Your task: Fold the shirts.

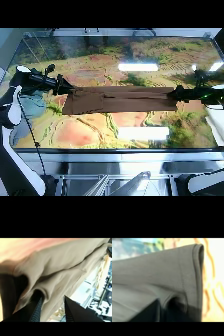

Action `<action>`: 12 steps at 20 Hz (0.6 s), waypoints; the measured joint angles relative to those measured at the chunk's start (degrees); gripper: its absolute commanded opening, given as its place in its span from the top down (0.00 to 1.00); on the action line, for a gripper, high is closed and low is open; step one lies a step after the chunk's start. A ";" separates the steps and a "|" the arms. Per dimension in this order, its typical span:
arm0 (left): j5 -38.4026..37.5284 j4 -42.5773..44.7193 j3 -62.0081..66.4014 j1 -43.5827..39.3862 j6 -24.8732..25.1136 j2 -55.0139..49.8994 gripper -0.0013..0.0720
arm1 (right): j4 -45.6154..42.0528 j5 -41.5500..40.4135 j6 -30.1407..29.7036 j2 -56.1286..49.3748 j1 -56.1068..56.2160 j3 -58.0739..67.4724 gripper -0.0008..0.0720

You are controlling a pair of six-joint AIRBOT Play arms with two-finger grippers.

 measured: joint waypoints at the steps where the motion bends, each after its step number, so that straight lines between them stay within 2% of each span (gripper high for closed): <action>1: -0.87 -0.17 2.01 0.20 -0.02 -0.09 0.57 | -2.73 0.35 1.05 0.48 -0.11 0.81 0.44; 2: -1.55 -0.39 3.50 0.52 -0.39 0.35 0.57 | -6.01 1.18 2.64 1.22 -0.42 1.95 0.25; 3: -1.92 -0.37 4.09 0.90 -0.50 1.38 0.57 | -9.46 1.81 4.55 1.92 -0.81 3.13 0.12; 4: -1.79 -0.35 3.87 1.29 -0.61 2.71 0.57 | -12.98 2.25 6.84 2.60 -1.27 4.37 0.12; 6: -0.09 -0.33 1.86 1.90 -0.68 5.95 0.58 | -17.49 2.99 10.71 3.21 -1.99 6.10 0.20; 7: 1.05 -0.17 0.52 2.03 -0.83 7.45 0.65 | -18.56 3.39 12.09 3.10 -2.16 6.60 0.20; 8: 1.99 -0.15 -0.66 1.97 -0.83 8.66 0.87 | -18.78 4.15 13.07 2.62 -2.29 6.99 0.20; 9: 2.78 -0.15 -1.68 1.64 -0.79 9.70 0.97 | -18.40 5.03 13.81 1.86 -2.36 7.26 0.20; 12: 3.72 -0.11 -3.32 -0.50 -0.09 11.17 0.97 | -13.62 8.81 14.03 -1.42 -2.47 7.72 0.20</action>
